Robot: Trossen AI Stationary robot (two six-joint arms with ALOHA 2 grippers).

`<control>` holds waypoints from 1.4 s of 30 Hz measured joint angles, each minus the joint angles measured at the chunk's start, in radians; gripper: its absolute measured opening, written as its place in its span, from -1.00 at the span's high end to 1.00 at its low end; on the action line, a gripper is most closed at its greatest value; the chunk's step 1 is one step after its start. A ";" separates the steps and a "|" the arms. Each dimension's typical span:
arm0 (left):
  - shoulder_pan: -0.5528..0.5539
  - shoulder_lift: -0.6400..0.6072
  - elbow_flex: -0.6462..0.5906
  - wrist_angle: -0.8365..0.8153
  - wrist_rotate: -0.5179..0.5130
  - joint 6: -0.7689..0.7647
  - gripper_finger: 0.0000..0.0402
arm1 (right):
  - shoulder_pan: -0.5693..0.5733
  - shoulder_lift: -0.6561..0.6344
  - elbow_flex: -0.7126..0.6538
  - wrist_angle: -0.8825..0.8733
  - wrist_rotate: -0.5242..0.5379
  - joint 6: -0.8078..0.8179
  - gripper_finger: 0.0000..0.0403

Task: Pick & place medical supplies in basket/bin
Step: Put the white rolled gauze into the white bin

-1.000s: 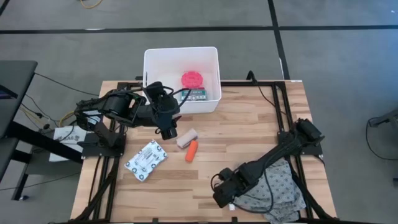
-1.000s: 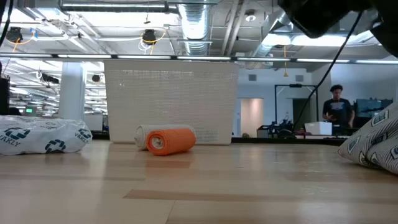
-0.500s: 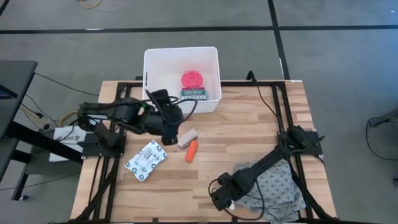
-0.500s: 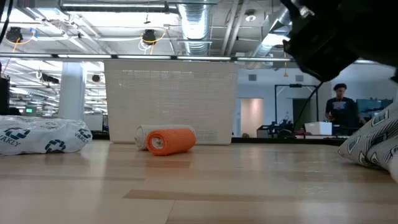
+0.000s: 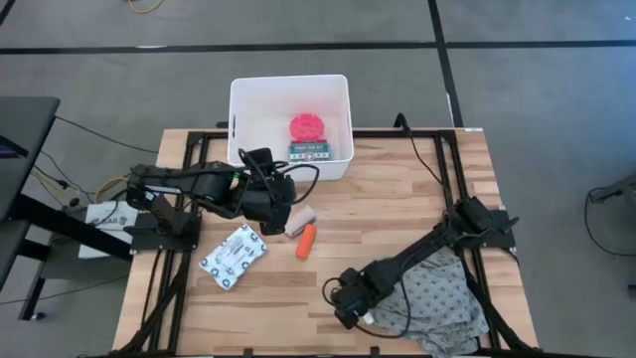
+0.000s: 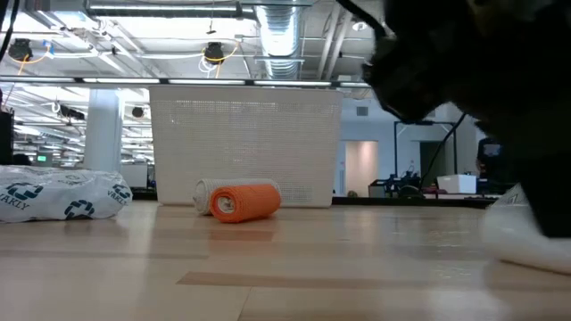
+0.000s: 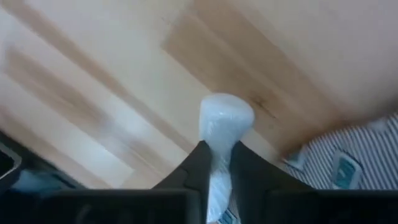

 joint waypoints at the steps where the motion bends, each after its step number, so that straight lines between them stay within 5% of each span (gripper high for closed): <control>1: 0.000 0.000 0.000 0.000 0.000 -0.003 -0.34 | -0.007 0.000 0.008 0.009 -0.002 -0.023 0.86; 7: 0.000 0.000 0.000 0.000 0.001 -0.009 -0.34 | -0.056 -0.057 0.150 0.014 0.081 -0.223 0.95; 17: -0.068 -0.002 0.000 0.000 -0.006 -0.081 -0.34 | -0.244 -0.298 0.398 -0.240 0.515 -0.692 0.96; 25: -0.148 -0.004 0.000 0.000 -0.070 -0.083 -0.34 | -0.626 -0.422 0.416 0.110 0.525 -1.174 0.97; 34: -0.230 -0.004 0.000 0.000 -0.078 -0.148 -0.34 | -0.862 -0.246 0.412 0.135 0.468 -1.163 0.86; 42: -0.282 -0.004 0.000 0.000 -0.077 -0.172 -0.34 | -0.949 -0.125 0.411 0.268 0.145 -1.164 0.67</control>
